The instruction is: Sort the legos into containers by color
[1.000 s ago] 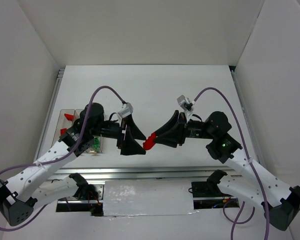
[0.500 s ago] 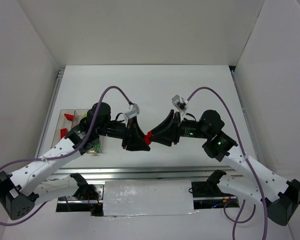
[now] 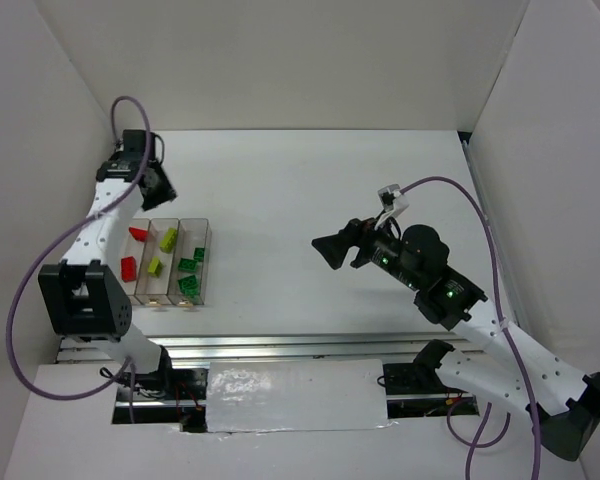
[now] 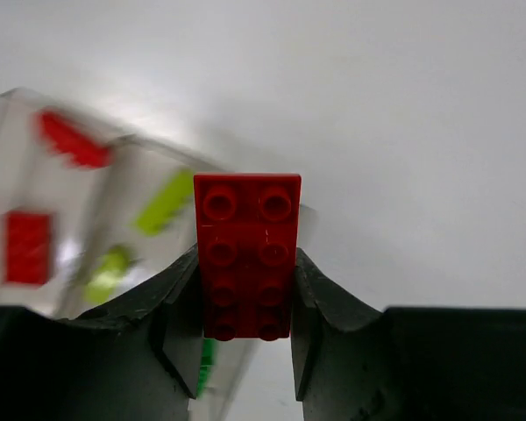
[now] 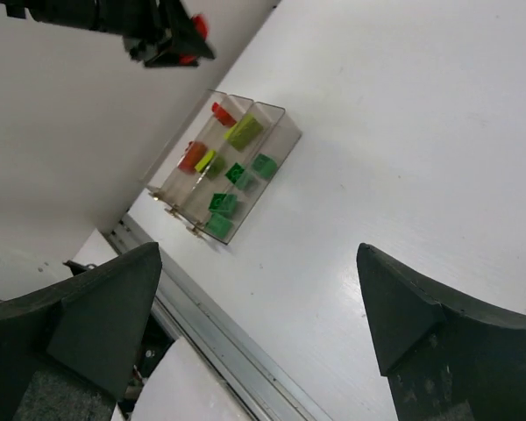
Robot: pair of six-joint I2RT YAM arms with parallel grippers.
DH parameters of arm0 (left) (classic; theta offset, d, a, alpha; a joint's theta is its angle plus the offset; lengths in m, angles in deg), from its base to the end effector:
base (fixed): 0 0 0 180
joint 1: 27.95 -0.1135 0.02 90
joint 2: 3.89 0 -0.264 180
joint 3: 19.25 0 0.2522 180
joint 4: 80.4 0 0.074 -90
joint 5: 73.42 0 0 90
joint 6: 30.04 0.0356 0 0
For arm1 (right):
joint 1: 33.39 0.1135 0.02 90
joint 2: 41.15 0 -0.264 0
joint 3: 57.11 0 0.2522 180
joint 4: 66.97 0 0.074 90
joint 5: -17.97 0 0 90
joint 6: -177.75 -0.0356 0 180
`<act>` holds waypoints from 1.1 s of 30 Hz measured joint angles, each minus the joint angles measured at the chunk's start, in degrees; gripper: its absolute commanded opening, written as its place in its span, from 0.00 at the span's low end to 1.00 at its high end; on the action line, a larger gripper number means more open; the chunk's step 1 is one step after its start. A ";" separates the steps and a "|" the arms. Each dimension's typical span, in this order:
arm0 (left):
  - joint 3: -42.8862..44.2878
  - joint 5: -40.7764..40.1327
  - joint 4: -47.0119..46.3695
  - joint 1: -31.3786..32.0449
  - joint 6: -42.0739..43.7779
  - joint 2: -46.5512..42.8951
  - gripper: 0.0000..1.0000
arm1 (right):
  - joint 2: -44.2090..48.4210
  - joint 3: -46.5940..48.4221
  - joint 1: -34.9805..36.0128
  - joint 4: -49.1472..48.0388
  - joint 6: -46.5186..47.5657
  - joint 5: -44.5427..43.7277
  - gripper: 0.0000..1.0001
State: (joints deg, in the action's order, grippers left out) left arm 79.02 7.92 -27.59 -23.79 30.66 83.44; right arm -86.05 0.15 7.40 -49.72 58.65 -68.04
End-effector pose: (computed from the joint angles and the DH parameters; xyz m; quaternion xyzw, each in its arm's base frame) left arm 0.3361 -0.0191 0.3522 -0.2282 0.8820 -0.0510 0.4092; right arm 0.1411 0.1250 0.3445 -0.0984 0.7300 0.4082 0.5393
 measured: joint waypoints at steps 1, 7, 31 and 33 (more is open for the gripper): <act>-0.04 -3.13 2.14 -4.04 -0.94 2.45 0.00 | 0.09 0.00 -0.09 0.63 0.00 -0.90 1.00; 2.12 -16.48 14.19 -16.83 -5.81 7.78 0.00 | -0.57 -0.07 -0.09 1.86 0.04 -1.81 1.00; -9.60 -13.64 7.98 -22.49 -7.39 10.51 0.66 | -9.29 -0.92 -0.07 1.42 -0.55 5.70 1.00; -9.94 -12.98 7.65 -22.49 -6.91 10.51 0.69 | -9.73 -0.90 -0.07 1.09 -0.66 6.43 1.00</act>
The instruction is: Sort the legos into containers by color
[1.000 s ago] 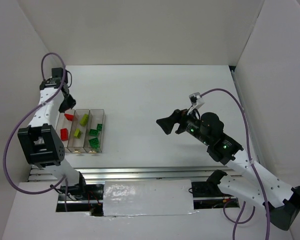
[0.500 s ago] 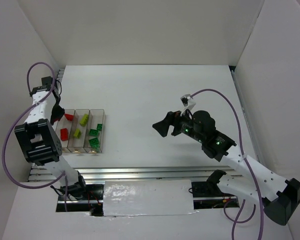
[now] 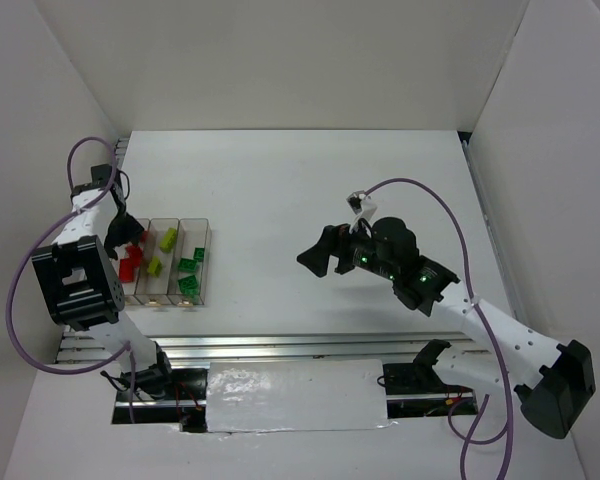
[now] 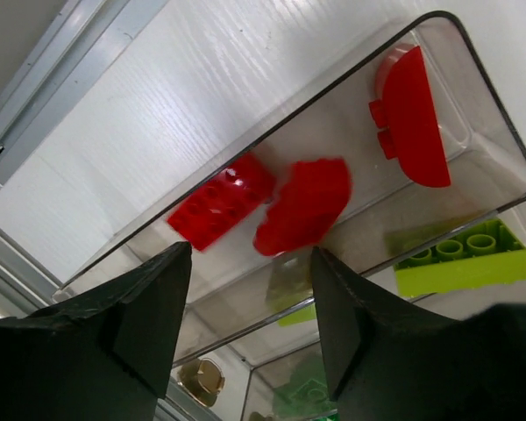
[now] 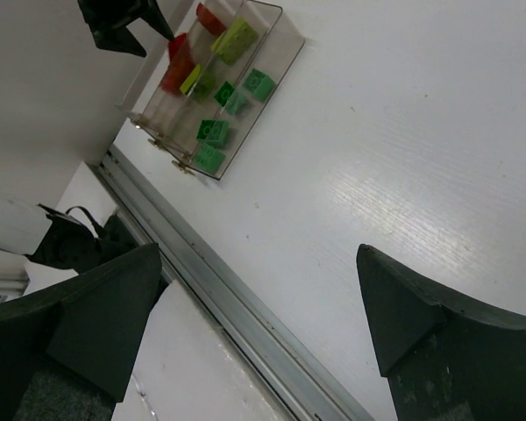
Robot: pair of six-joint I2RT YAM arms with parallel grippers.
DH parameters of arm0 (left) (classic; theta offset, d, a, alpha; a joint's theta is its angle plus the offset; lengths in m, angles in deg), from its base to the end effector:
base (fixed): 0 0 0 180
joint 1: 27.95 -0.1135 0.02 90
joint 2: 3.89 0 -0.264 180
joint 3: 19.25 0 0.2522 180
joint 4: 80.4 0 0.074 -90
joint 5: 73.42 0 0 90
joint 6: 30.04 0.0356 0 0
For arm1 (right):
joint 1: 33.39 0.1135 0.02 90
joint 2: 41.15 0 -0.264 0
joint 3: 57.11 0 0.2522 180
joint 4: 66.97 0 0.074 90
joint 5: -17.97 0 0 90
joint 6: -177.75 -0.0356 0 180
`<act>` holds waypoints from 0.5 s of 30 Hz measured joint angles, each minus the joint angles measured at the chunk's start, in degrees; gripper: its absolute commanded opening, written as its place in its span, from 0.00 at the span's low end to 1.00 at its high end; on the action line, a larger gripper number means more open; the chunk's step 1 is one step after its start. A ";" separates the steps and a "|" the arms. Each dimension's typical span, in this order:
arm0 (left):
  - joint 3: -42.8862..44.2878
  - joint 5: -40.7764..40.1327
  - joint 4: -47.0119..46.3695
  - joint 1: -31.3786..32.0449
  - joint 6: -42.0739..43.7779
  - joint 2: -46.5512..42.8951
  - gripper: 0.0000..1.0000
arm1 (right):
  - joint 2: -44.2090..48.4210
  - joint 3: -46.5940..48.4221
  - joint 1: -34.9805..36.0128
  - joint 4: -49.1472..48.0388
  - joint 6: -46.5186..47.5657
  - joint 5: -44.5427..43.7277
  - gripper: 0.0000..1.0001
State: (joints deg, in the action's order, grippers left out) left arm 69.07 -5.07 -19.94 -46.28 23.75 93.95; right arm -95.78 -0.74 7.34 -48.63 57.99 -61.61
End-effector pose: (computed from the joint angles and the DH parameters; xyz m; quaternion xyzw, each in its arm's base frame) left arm 0.3199 0.1198 0.2327 -0.4722 0.8448 0.1562 0.1974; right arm 0.1653 0.1509 0.3053 -0.1303 0.7896 0.4029 0.4440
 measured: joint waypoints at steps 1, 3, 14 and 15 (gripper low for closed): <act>-0.07 0.35 -0.15 0.02 0.07 0.00 0.73 | -0.35 0.02 0.00 -0.04 0.00 0.31 1.00; -0.24 0.90 -0.76 0.04 0.11 -0.07 0.76 | -0.98 0.02 0.00 -0.04 -0.02 0.87 1.00; -0.46 1.29 -1.51 8.57 3.39 -11.43 0.89 | 1.01 2.56 0.09 6.05 -0.02 -3.74 1.00; -0.46 0.68 -1.97 12.66 4.46 -14.95 0.90 | 1.99 4.02 0.33 8.94 -0.02 -5.90 1.00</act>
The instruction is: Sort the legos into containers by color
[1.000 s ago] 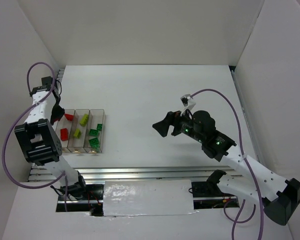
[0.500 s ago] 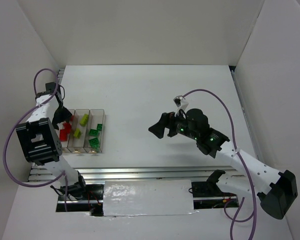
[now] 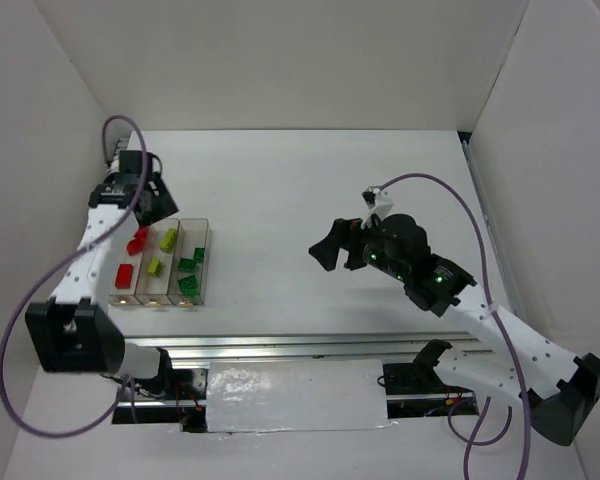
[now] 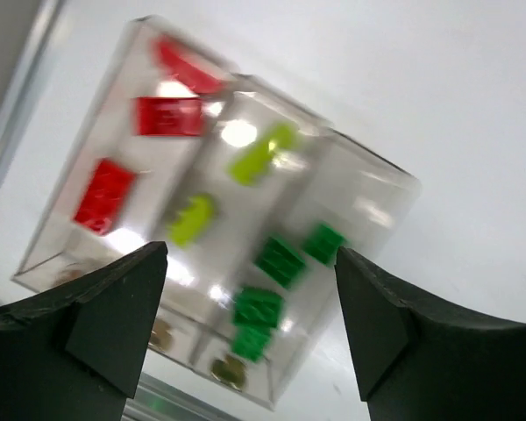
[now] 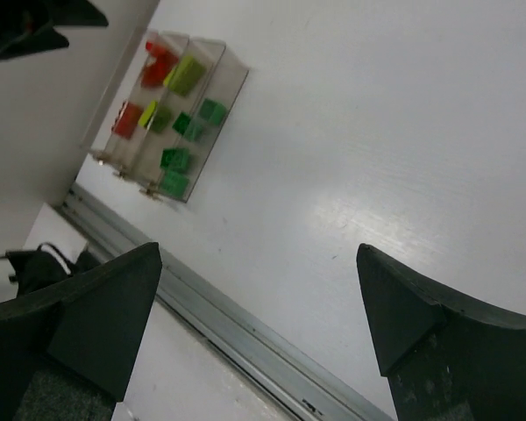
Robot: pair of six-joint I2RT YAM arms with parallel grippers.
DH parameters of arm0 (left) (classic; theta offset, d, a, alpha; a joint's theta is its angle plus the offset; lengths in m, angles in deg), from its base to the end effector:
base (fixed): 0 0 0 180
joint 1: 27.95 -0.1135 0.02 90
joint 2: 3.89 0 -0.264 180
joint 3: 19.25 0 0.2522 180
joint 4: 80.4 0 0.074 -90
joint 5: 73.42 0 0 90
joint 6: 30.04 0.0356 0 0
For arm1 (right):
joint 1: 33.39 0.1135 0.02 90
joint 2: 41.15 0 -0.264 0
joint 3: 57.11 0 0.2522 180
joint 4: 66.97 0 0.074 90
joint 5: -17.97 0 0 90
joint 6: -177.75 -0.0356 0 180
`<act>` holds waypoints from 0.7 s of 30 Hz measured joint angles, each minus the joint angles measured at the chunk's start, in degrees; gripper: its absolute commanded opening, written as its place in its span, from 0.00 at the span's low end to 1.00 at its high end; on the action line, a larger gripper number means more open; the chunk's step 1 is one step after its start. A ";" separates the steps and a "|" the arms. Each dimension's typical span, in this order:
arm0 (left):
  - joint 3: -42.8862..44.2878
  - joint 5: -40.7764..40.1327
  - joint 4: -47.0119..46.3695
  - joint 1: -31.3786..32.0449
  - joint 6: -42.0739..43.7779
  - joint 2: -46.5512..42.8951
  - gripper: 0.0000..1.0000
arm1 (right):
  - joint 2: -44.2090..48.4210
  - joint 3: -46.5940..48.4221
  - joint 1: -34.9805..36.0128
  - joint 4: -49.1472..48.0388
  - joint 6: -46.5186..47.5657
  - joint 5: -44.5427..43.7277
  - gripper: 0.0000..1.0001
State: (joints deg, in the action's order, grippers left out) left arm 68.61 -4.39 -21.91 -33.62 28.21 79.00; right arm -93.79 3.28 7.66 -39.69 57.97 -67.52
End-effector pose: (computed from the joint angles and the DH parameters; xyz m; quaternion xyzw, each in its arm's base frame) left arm 0.2996 0.0425 0.3111 -0.3535 0.8663 0.0989 0.3388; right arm 0.1587 0.1419 0.3207 -0.1027 0.8100 0.3603 0.4512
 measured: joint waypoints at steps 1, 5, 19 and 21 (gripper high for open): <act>0.00 -0.20 -0.39 4.39 0.48 -3.32 0.93 | 1.11 1.92 0.28 2.86 -0.09 -2.89 0.99; -0.13 0.94 0.92 18.62 3.19 -19.43 0.95 | 6.32 12.22 4.46 15.45 -0.76 -16.83 0.99; 4.61 -5.42 15.37 18.23 3.76 -60.35 0.96 | 29.49 33.29 8.09 42.73 -0.07 -34.40 1.00; 2.91 -7.15 17.25 18.25 2.80 -62.66 0.97 | 32.24 33.29 8.09 44.11 0.92 -34.25 1.00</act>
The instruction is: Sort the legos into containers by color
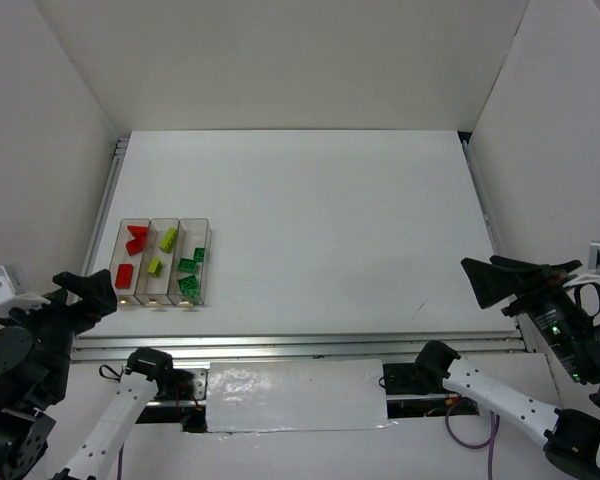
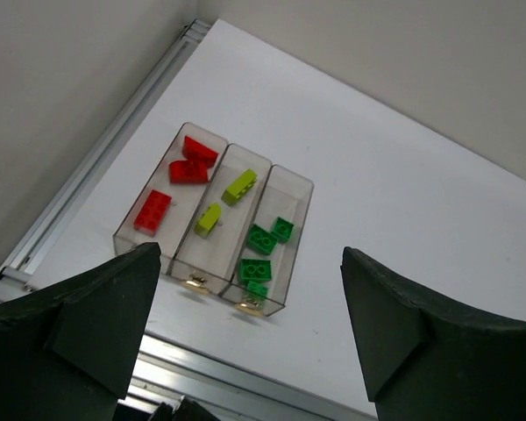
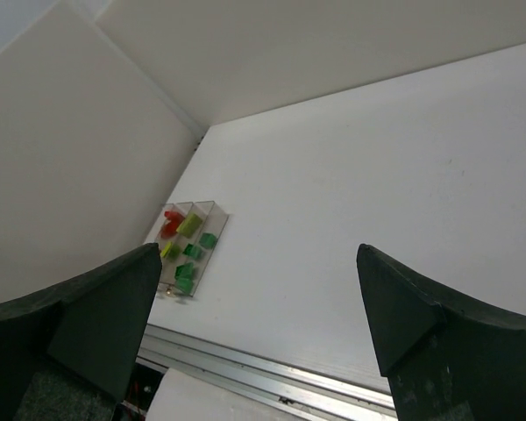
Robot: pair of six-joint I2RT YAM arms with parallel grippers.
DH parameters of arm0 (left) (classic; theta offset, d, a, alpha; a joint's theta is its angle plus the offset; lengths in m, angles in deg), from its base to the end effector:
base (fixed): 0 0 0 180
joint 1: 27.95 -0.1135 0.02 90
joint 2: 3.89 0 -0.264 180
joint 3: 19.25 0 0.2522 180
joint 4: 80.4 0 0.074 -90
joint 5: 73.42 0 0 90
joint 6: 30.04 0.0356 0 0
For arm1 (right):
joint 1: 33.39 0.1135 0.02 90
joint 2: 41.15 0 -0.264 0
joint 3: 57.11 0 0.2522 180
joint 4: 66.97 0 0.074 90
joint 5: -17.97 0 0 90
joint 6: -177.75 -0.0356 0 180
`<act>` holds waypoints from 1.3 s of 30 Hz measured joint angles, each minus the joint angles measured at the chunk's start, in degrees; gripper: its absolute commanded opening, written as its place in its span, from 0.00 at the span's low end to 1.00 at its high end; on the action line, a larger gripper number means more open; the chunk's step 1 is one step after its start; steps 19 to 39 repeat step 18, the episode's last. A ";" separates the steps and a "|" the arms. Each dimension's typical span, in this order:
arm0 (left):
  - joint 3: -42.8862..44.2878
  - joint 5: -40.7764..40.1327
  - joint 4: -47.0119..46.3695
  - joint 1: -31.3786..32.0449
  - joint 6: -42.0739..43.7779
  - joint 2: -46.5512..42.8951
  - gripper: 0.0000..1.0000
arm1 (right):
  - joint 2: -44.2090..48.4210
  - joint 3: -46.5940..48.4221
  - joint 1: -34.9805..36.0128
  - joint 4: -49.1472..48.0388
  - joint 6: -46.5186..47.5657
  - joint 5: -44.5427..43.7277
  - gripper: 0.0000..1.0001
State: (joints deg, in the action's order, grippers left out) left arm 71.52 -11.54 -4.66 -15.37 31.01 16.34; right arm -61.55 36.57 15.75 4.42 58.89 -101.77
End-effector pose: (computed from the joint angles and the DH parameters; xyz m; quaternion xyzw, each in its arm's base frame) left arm -0.0341 0.0248 0.4330 -0.2641 0.6857 -0.0642 0.6752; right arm -0.0194 -0.0494 0.4505 0.0632 0.6940 0.2985 0.6521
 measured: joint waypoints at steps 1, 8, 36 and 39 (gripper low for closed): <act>-1.01 -0.87 0.81 -0.02 -0.24 -0.83 0.97 | 1.03 0.00 0.00 0.70 0.31 -0.02 1.00; -4.28 -3.61 4.02 0.00 -1.51 -1.73 0.97 | 3.06 -2.29 0.00 4.20 0.85 0.37 1.00; -5.42 -3.69 3.76 0.00 -1.46 -2.40 0.97 | 4.04 -4.94 0.00 4.76 1.05 0.63 1.00; -5.42 -3.69 3.76 0.00 -1.46 -2.40 0.97 | 4.04 -4.94 0.00 4.76 1.05 0.63 1.00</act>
